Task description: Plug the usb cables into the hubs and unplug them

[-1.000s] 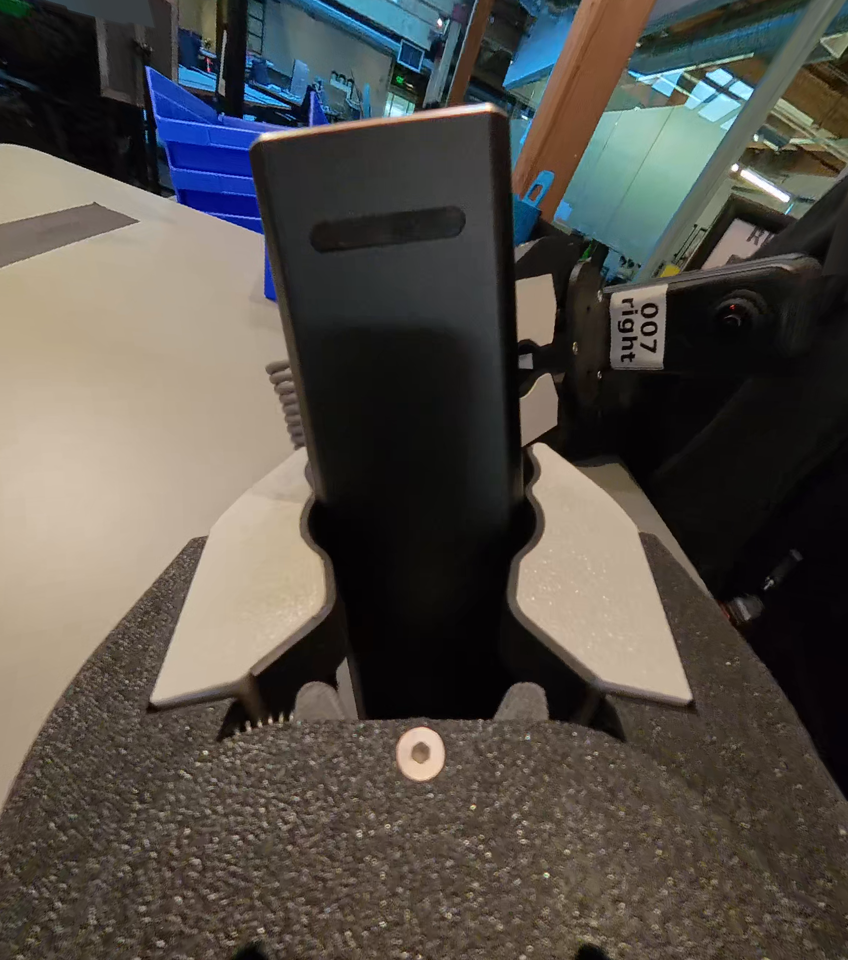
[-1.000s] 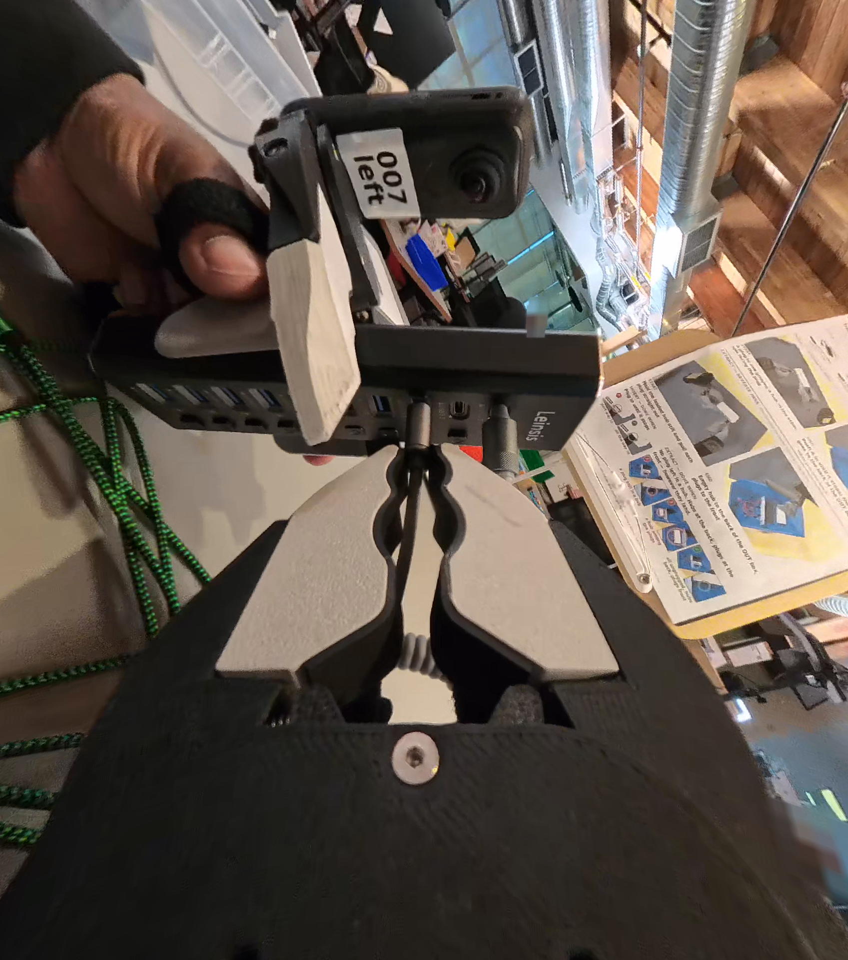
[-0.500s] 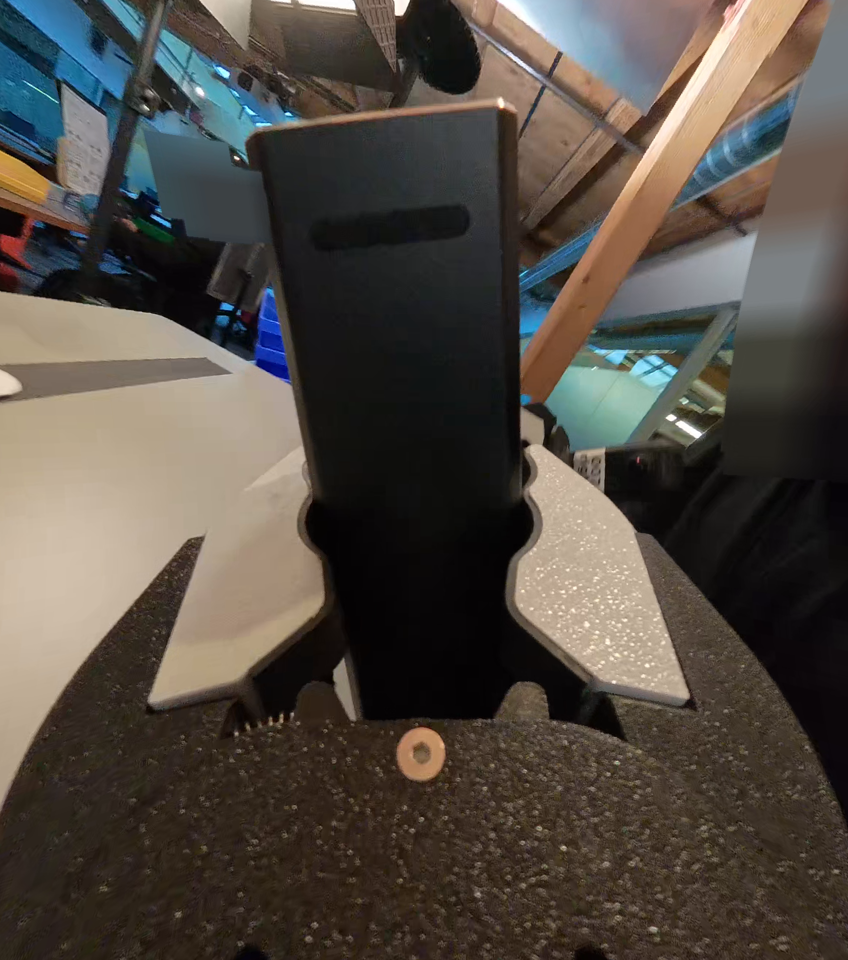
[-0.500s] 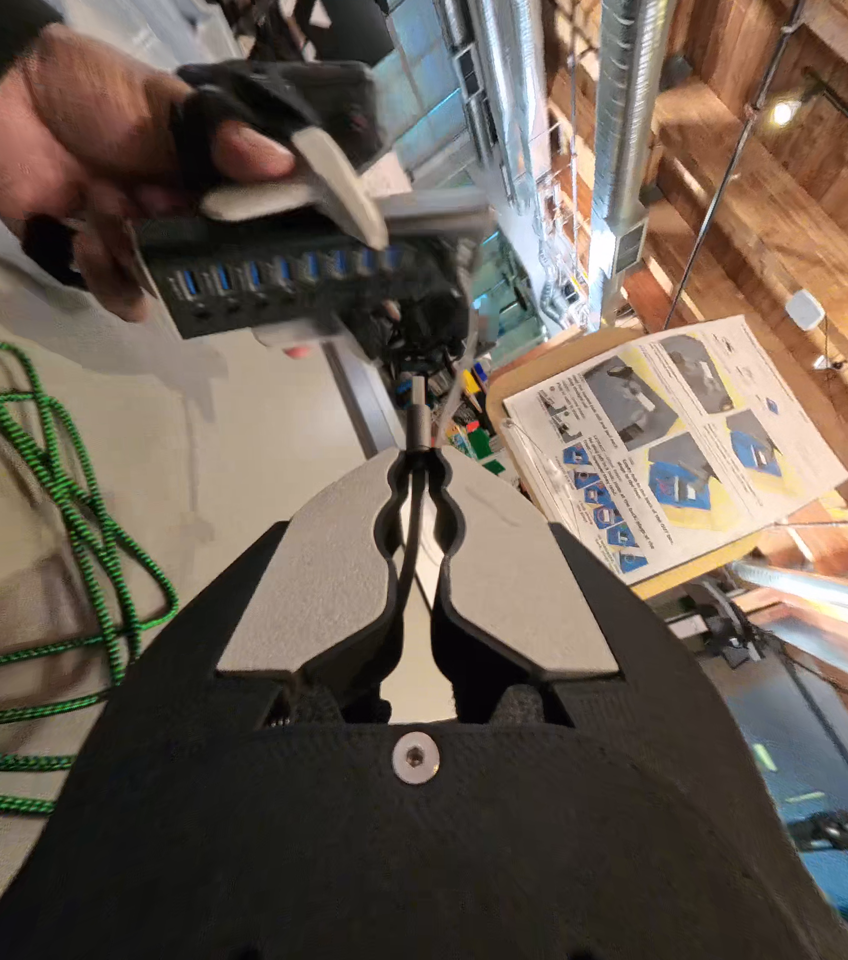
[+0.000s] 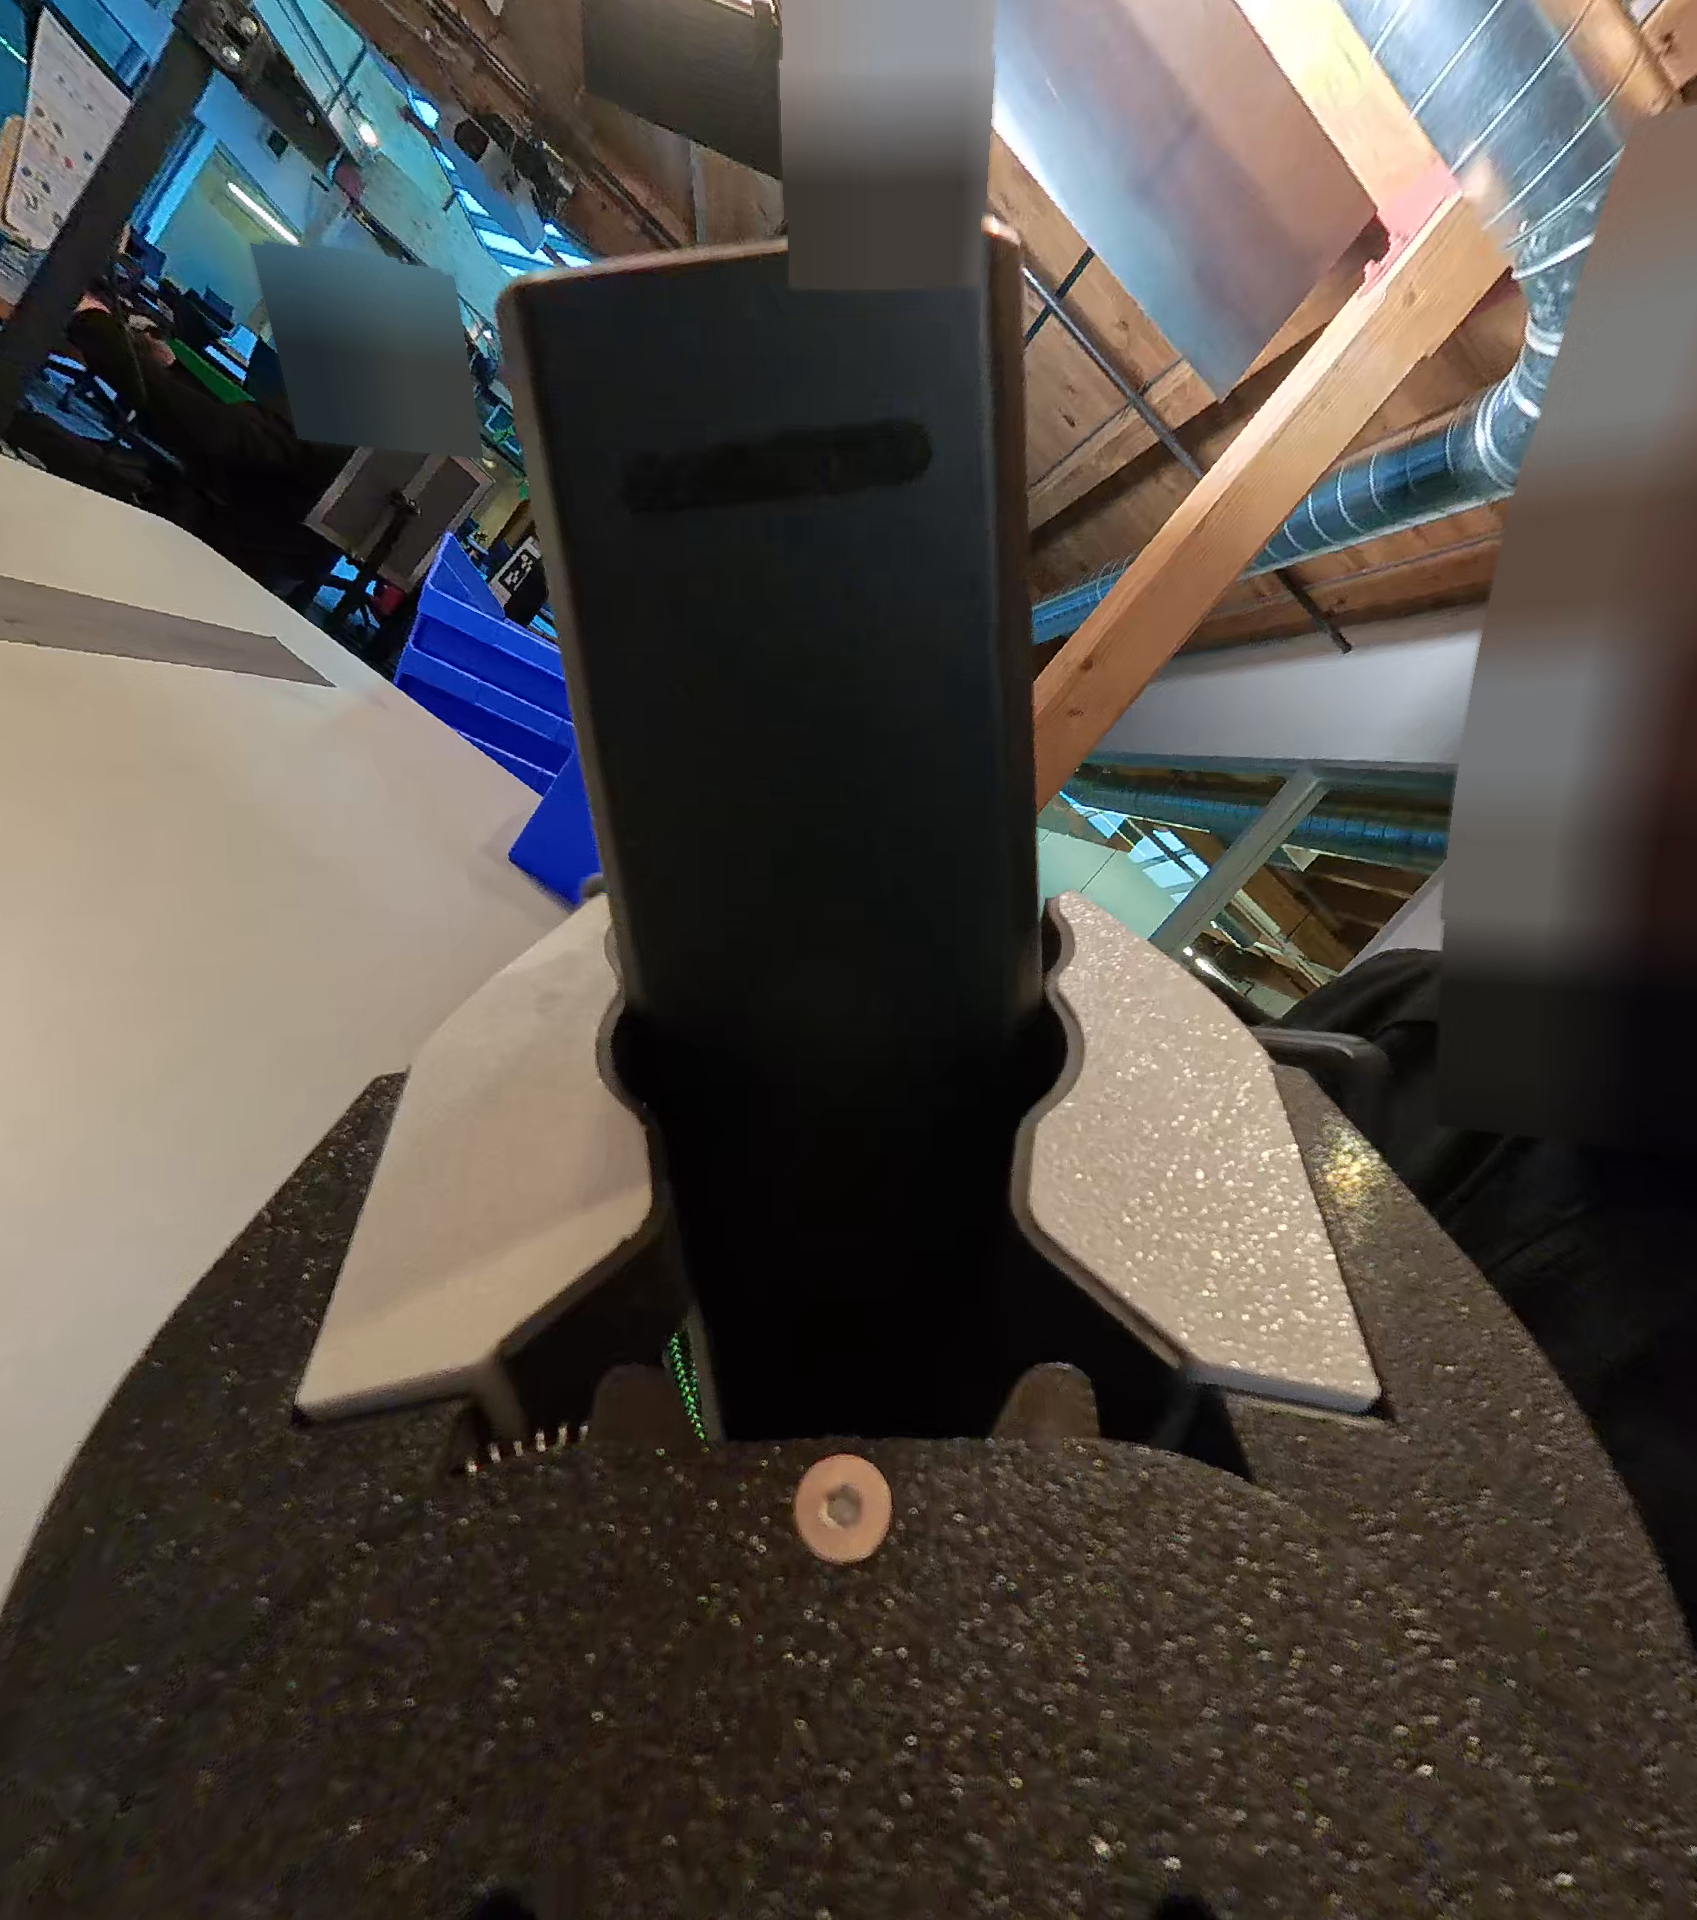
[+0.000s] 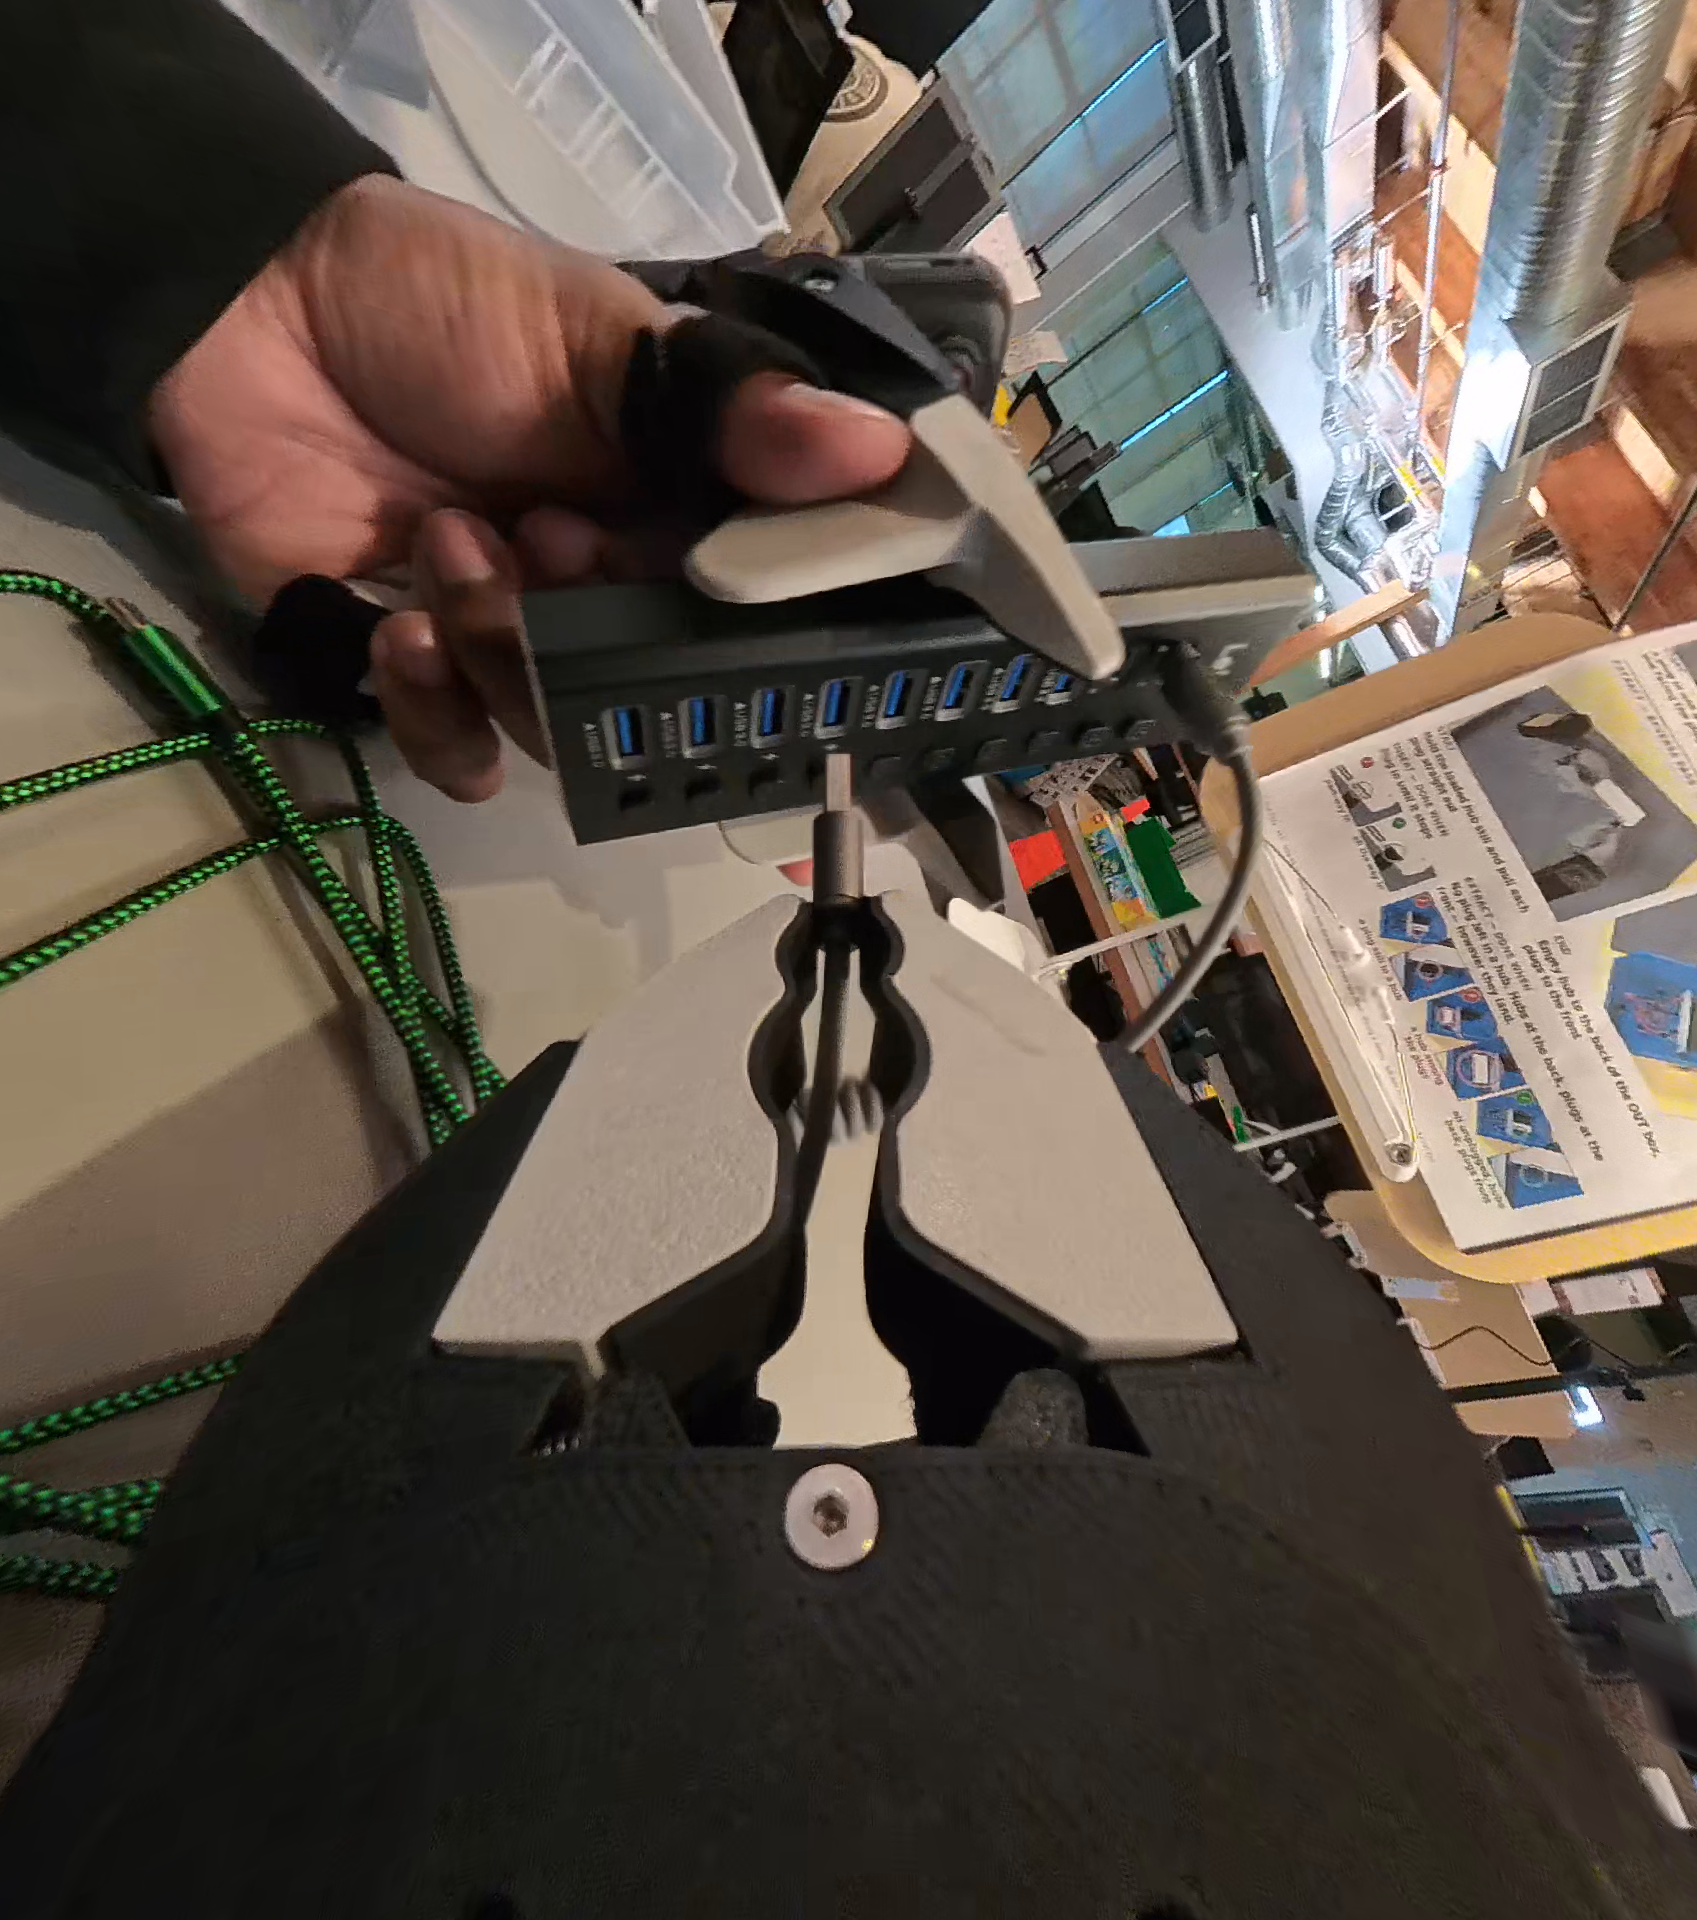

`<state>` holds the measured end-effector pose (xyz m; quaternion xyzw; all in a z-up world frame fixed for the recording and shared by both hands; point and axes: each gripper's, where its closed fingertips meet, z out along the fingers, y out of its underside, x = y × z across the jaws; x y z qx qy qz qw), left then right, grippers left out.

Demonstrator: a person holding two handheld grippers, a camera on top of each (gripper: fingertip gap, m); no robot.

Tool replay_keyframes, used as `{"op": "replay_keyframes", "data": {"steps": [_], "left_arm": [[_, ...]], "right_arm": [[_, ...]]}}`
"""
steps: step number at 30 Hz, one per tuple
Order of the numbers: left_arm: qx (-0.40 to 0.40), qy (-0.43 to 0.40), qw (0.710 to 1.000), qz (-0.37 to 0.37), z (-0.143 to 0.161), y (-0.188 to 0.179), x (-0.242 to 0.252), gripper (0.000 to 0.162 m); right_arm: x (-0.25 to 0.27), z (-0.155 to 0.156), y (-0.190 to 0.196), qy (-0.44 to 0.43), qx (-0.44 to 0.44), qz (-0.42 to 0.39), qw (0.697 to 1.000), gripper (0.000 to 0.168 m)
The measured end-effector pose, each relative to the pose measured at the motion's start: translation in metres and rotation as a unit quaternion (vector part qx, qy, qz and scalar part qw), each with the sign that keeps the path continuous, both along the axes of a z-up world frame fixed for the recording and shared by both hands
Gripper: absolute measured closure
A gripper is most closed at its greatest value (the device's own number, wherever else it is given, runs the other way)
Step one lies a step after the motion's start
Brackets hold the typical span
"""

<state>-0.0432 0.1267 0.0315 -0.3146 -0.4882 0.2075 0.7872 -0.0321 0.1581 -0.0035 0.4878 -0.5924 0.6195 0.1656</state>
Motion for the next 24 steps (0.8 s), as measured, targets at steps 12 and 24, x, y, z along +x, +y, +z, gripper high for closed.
{"op": "replay_keyframes", "data": {"steps": [12,24], "left_arm": [[-0.097,-0.06,0.993,0.016,0.005,0.016,-0.004,0.09],[-0.024,-0.033,0.999,-0.02,0.013,0.03,-0.006,0.09]], "right_arm": [[0.014,0.011,0.013,-0.134,0.01,0.103,0.986,0.161],[0.013,0.014,0.013,-0.207,0.059,0.131,0.968,0.161]]}}
